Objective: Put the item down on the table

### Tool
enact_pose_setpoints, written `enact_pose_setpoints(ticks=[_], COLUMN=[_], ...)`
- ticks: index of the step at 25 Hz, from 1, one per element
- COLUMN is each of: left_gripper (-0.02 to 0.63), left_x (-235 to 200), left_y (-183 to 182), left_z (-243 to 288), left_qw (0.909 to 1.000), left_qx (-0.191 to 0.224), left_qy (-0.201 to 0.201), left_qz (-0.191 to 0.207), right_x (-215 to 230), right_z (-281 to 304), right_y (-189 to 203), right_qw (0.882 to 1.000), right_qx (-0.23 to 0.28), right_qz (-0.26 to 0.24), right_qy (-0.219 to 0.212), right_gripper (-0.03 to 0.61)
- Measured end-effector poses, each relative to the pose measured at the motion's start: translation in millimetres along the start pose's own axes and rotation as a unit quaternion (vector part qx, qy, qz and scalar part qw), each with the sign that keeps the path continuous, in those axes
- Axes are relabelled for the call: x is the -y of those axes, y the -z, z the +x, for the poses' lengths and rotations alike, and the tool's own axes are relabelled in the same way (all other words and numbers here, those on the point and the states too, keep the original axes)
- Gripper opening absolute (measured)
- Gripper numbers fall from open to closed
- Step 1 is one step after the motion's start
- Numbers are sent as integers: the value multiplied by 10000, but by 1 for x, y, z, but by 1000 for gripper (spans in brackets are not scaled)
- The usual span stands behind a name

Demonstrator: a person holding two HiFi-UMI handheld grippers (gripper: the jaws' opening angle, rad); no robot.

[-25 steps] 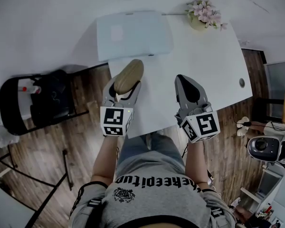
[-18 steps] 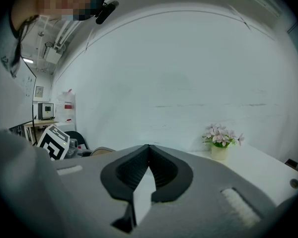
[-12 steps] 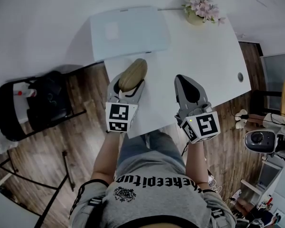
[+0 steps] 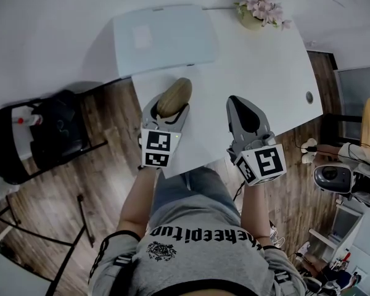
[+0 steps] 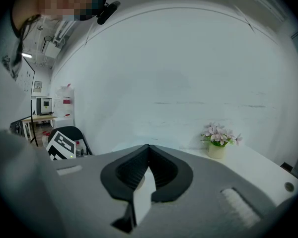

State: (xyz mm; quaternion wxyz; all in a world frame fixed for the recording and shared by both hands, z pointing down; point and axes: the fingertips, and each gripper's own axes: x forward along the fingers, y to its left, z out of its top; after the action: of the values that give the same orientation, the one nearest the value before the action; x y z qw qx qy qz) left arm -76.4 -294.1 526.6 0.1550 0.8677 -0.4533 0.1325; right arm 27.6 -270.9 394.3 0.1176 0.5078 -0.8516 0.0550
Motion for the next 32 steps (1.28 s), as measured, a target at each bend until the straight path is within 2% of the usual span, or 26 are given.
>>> enact_pose_setpoints(ticks=[5,17,28,32], left_gripper=[310,305,305,307], left_x=[1,5,4,5], left_y=[12,47,65,65], left_z=[-1,6,17,18], left_qw=[9999,9972,9930,9926], left_qx=[-106,-740,-1162,-1182], left_qy=[31,6,-186,-215], left_qz=[-106,-105,86,158], right_x=[-5,-10,1,5], right_z=[7,18,16,15], right_y=[-2,1,4,6], right_qw=[9999,9996,9998,9999], right_qx=[34,-9,-69,-68], right_qz=[-5,-15,6,38], right_qy=[-112,-270,-168,-139], right_gripper=[0,0,0,0])
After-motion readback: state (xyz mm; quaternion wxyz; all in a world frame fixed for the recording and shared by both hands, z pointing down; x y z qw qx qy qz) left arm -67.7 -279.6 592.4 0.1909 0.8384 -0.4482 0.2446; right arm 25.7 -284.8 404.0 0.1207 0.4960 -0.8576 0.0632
